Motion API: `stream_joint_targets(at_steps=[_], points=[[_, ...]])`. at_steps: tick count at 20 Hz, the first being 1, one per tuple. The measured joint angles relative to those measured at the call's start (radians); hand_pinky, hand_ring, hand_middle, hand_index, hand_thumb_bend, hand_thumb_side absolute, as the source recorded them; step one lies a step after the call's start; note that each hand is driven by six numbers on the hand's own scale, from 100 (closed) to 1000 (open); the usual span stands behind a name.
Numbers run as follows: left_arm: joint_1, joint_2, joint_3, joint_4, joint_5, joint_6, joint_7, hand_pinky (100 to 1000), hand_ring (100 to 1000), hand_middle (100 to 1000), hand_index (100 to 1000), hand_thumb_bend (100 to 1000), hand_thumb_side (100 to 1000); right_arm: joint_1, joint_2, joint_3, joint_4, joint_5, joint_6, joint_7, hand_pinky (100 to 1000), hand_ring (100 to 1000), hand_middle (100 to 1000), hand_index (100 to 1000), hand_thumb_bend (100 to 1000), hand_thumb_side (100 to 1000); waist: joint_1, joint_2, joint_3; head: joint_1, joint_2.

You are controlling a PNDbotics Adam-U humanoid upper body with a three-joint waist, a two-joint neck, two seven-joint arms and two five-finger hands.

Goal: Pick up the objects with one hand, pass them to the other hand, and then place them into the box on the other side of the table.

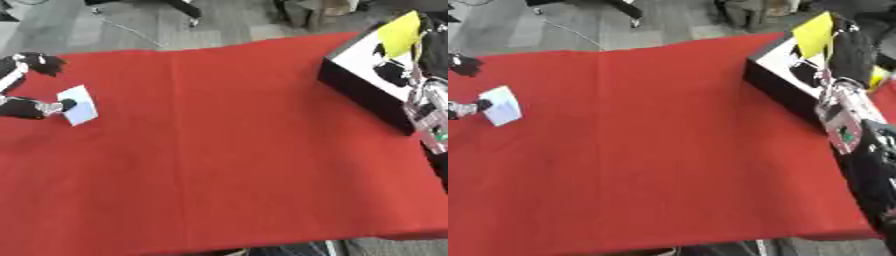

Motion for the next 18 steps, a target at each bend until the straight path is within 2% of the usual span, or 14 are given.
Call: stream_joint_targets(at_steps=[1, 5, 7, 10, 11, 13, 16, 18], points=[[-0.001, 0.000, -0.001, 0.013, -0.033, 0.003, 0.025, 736, 687, 689, 863, 557, 536, -0.009, -0.009, 0.000, 0.027, 0.036, -0.005, 0.052, 1000, 998, 951, 1000, 644, 746, 0.000, 0.000, 0.000, -0.004, 0.000], [-0.006, 0.000, -0.004, 0.054, -0.130, 0.016, 0.105, 736, 688, 690, 864, 561, 537, -0.029, -0.048, 0.002, 0.055, 0.222, -0.051, 0.301, 1000, 1000, 1000, 1000, 661, 701, -0.001, 0.000, -0.003, -0.009, -0.001], [-0.006, 0.005, -0.006, 0.069, -0.161, 0.022, 0.134, 736, 689, 689, 863, 564, 536, -0.035, -0.068, 0.004, 0.032, 0.322, -0.085, 0.423, 1000, 1000, 1000, 1000, 662, 678, -0.001, 0.000, -0.006, -0.010, -0.001], [-0.007, 0.011, -0.006, 0.090, -0.193, 0.032, 0.169, 737, 689, 688, 864, 566, 535, -0.036, -0.091, 0.007, -0.045, 0.473, -0.141, 0.565, 1000, 1000, 1000, 1000, 648, 587, -0.001, -0.001, -0.011, -0.009, -0.001], [-0.007, 0.013, -0.006, 0.095, -0.201, 0.035, 0.179, 738, 690, 690, 865, 567, 534, -0.035, -0.097, 0.007, -0.082, 0.522, -0.158, 0.593, 1000, 1000, 1000, 1000, 636, 582, -0.001, -0.001, -0.012, -0.006, -0.001], [-0.007, 0.017, -0.006, 0.103, -0.215, 0.041, 0.196, 740, 693, 696, 868, 567, 529, -0.028, -0.107, 0.007, -0.177, 0.618, -0.184, 0.609, 1000, 1000, 970, 1000, 561, 509, 0.000, -0.001, -0.014, 0.004, -0.001], [-0.007, 0.020, -0.006, 0.110, -0.230, 0.049, 0.219, 747, 711, 734, 874, 576, 518, 0.015, -0.109, 0.006, -0.354, 0.737, -0.215, 0.558, 1000, 1000, 948, 998, 514, 493, 0.000, -0.001, -0.015, 0.039, -0.001], [-0.009, 0.026, -0.004, 0.116, -0.239, 0.057, 0.233, 749, 732, 770, 885, 584, 505, 0.048, -0.106, 0.008, -0.478, 0.783, -0.241, 0.513, 1000, 1000, 938, 996, 493, 483, 0.001, -0.001, -0.016, 0.081, 0.000]])
